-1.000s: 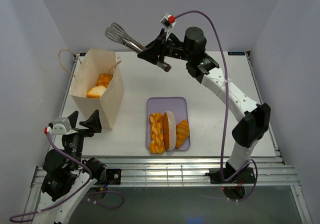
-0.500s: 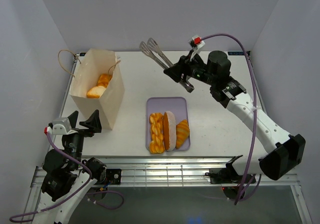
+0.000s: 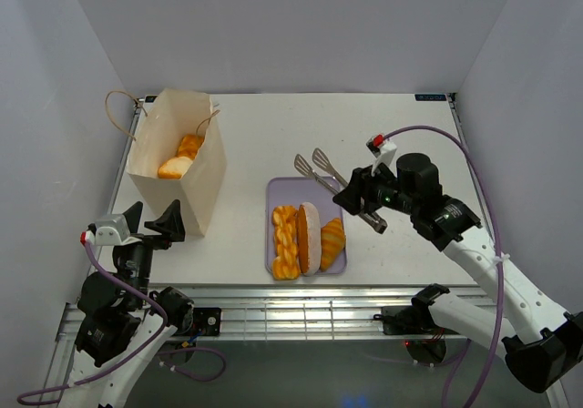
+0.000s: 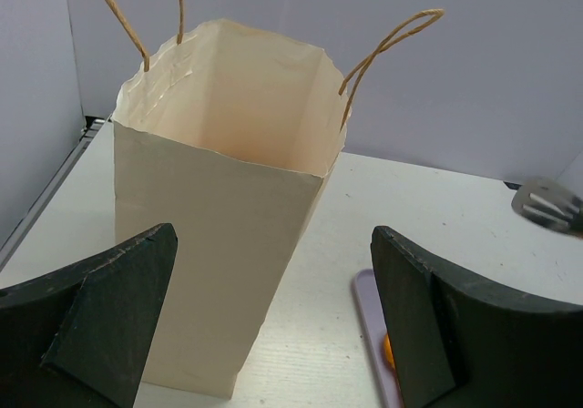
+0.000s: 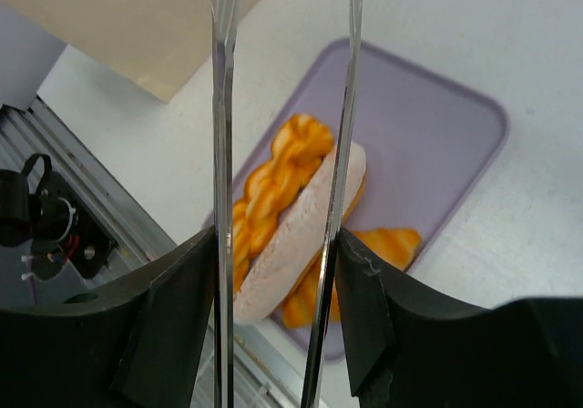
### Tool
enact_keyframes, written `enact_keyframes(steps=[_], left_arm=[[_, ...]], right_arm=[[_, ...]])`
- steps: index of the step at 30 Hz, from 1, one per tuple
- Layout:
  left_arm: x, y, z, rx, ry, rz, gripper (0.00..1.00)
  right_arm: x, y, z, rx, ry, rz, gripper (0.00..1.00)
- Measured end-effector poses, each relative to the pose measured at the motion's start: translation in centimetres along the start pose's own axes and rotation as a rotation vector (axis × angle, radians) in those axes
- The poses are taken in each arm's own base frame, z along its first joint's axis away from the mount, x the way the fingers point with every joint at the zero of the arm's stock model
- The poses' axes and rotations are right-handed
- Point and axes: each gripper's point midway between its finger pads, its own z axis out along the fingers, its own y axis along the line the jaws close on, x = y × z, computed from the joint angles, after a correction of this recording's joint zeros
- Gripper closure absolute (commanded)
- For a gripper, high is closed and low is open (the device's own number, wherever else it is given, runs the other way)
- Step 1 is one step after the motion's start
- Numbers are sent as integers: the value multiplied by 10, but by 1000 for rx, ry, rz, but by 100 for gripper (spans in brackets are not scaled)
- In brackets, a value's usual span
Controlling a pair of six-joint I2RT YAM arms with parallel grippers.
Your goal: Place the fake bread into the paper bag
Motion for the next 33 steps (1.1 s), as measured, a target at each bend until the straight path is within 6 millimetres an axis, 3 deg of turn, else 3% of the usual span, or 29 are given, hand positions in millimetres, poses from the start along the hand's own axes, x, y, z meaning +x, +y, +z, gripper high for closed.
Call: enact_keyframes(steps=[6,9,21,33], left_arm=[[0,0,0,0,-1,-1,2],[0,0,0,1,-2,0,2],[-2,-1,0,5,-7,2,2],[-2,-1,0,8,-7,2,2]], right_arm=[[75,-16,-13,53,184,86,40],[102,-20,-24,70,236,116,39],[144,-18,-35,53,317,190,36],[165,-17,-30,27,356,250,36]])
